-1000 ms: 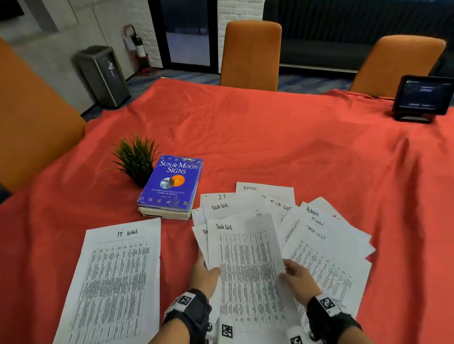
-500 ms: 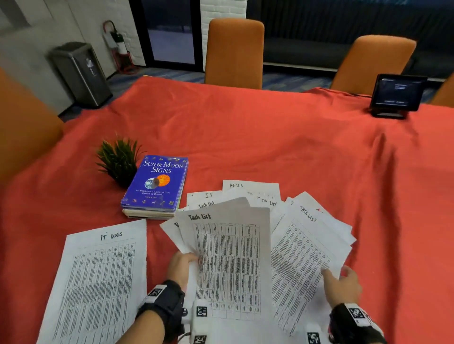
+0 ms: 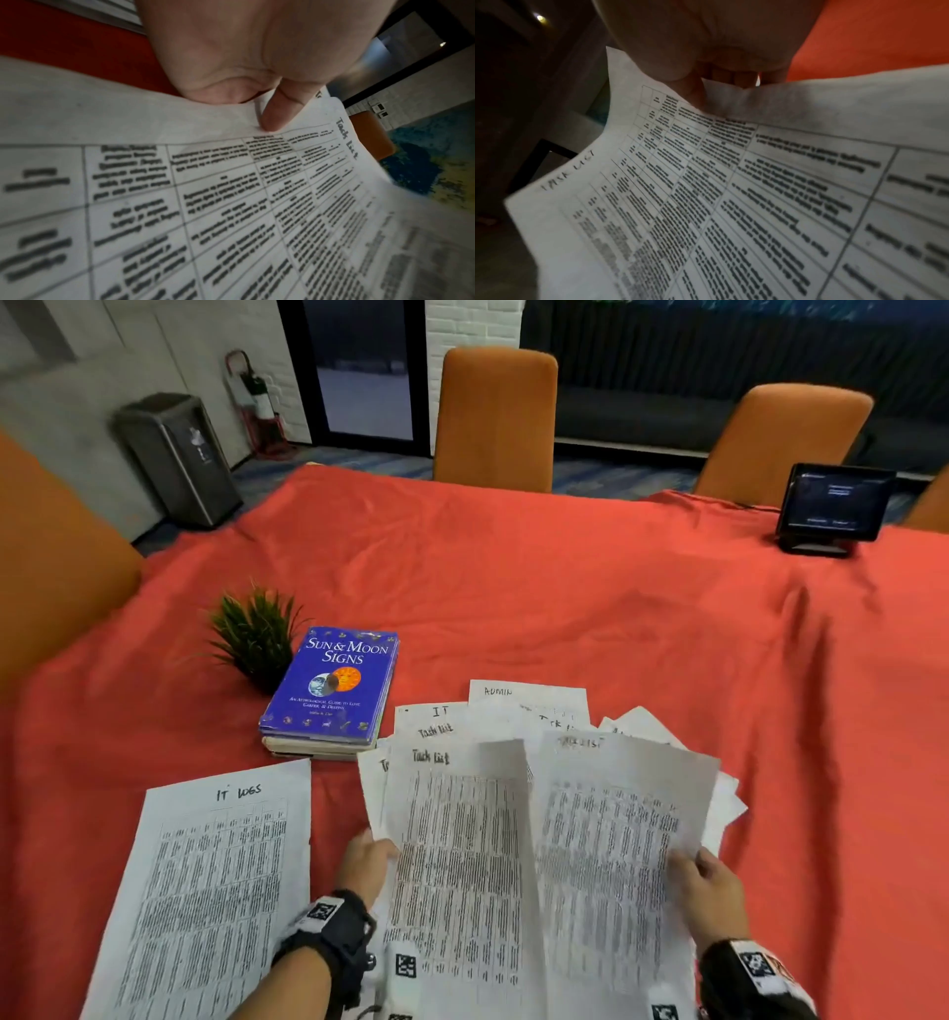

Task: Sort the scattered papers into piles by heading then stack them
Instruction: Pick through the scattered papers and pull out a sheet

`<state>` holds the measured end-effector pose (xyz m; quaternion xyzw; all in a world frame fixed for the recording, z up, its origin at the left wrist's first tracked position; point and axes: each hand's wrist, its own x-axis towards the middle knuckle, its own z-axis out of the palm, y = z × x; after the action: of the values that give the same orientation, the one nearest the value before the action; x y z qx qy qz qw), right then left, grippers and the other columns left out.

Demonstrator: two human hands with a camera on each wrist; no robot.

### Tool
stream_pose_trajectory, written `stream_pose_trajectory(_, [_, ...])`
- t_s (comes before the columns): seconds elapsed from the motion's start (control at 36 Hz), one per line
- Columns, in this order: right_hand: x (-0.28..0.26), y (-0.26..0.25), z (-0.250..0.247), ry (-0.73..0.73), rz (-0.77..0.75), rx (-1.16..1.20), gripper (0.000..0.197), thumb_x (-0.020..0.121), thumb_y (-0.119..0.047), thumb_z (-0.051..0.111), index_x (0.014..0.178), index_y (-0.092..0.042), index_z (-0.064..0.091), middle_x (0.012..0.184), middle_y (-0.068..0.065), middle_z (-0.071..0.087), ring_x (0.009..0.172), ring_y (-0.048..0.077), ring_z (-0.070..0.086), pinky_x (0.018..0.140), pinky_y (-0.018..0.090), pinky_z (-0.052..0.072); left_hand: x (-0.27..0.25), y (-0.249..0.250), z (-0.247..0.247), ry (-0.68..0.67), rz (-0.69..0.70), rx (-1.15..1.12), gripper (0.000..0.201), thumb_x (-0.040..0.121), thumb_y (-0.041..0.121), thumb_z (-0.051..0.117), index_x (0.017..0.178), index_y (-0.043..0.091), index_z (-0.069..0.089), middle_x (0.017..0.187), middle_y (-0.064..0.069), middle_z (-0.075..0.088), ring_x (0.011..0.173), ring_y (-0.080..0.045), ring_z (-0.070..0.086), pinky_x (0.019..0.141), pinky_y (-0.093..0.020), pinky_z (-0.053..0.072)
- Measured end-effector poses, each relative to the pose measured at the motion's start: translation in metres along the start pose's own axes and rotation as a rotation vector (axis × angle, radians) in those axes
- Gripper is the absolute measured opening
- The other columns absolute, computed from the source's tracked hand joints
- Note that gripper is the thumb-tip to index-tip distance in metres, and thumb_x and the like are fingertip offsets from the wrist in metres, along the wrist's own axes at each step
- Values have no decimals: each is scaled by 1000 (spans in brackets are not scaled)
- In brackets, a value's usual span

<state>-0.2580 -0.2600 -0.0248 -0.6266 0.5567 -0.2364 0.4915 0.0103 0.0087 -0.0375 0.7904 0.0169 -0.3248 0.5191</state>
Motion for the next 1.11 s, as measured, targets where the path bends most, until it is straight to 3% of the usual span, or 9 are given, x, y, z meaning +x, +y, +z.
stream_pose_trajectory(0.17, [-7, -16, 10, -86, -51, -86, 19, 92, -13, 56, 83, -2, 68, 83, 17, 71, 75, 22, 59, 75, 41, 52, -1, -2, 4, -32, -35, -45, 23, 80, 4, 54, 100, 1, 64, 104, -11, 67, 103, -31, 59, 91, -35, 44])
stream_pose_trajectory(0.28, [-9, -22, 14, -129, -25, -35, 18, 93, -13, 55, 84, -9, 70, 83, 11, 72, 80, 28, 67, 77, 44, 54, -4, 1, 2, -10, -26, -93, 23, 67, 13, 56, 85, 2, 64, 96, -15, 68, 94, -32, 59, 83, -34, 45])
stream_pose_trajectory(0.42, [-17, -42, 20, -290, -27, 19, 18, 94, -6, 53, 89, -6, 70, 79, 6, 74, 63, 9, 68, 58, 22, 52, -9, 7, 2, -2, -6, -82, 16, 61, 18, 57, 74, 7, 60, 81, -7, 64, 80, -25, 55, 68, -29, 40])
stream_pose_trajectory(0.56, [-18, -55, 32, -388, -55, -2, 19, 95, -10, 54, 88, -8, 72, 81, 8, 76, 75, 24, 70, 69, 37, 56, -16, 16, 4, -51, 5, -69, 8, 71, 13, 58, 78, 11, 61, 83, -3, 64, 84, -22, 57, 74, -31, 41])
stream_pose_trajectory(0.75, [-33, -72, 64, -618, 71, -127, 30, 95, -5, 43, 85, -7, 71, 70, -3, 74, 67, 13, 69, 58, 22, 51, -25, 25, 13, -141, 2, -56, 21, 71, 18, 57, 89, 13, 66, 94, -3, 71, 93, -21, 63, 79, -30, 46])
stream_pose_trajectory(0.83, [-39, -75, 79, -625, 80, -164, 37, 96, -26, 38, 88, -5, 68, 78, 2, 73, 71, 13, 68, 72, 36, 57, -30, 28, 13, -144, -3, -72, 17, 85, 8, 57, 93, 18, 69, 96, 2, 73, 97, -18, 66, 78, -27, 47])
stream_pose_trajectory(0.97, [-39, -76, 85, -568, 31, -41, 81, 71, -79, 37, 136, -31, 44, 137, -13, 46, 128, 12, 45, 111, 49, 34, -34, 36, 7, -84, 26, -115, 22, 76, 20, 62, 96, 13, 69, 98, -3, 73, 98, -24, 66, 84, -33, 48])
stream_pose_trajectory(1.03, [-43, -89, 83, -563, 18, 27, 95, 65, -80, 47, 146, -35, 27, 139, -16, 35, 130, 9, 38, 114, 48, 31, -35, 43, 5, -58, 65, -144, 26, 71, 23, 66, 94, 11, 68, 100, -7, 71, 101, -26, 64, 82, -33, 47])
stream_pose_trajectory(1.11, [-44, -108, 79, -537, -114, 125, 81, 67, -72, 58, 136, -35, 39, 130, -23, 49, 112, -9, 53, 101, 34, 43, -39, 59, 0, -38, 119, -211, 50, 58, 36, 66, 99, 6, 69, 106, -12, 70, 104, -28, 64, 96, -45, 47])
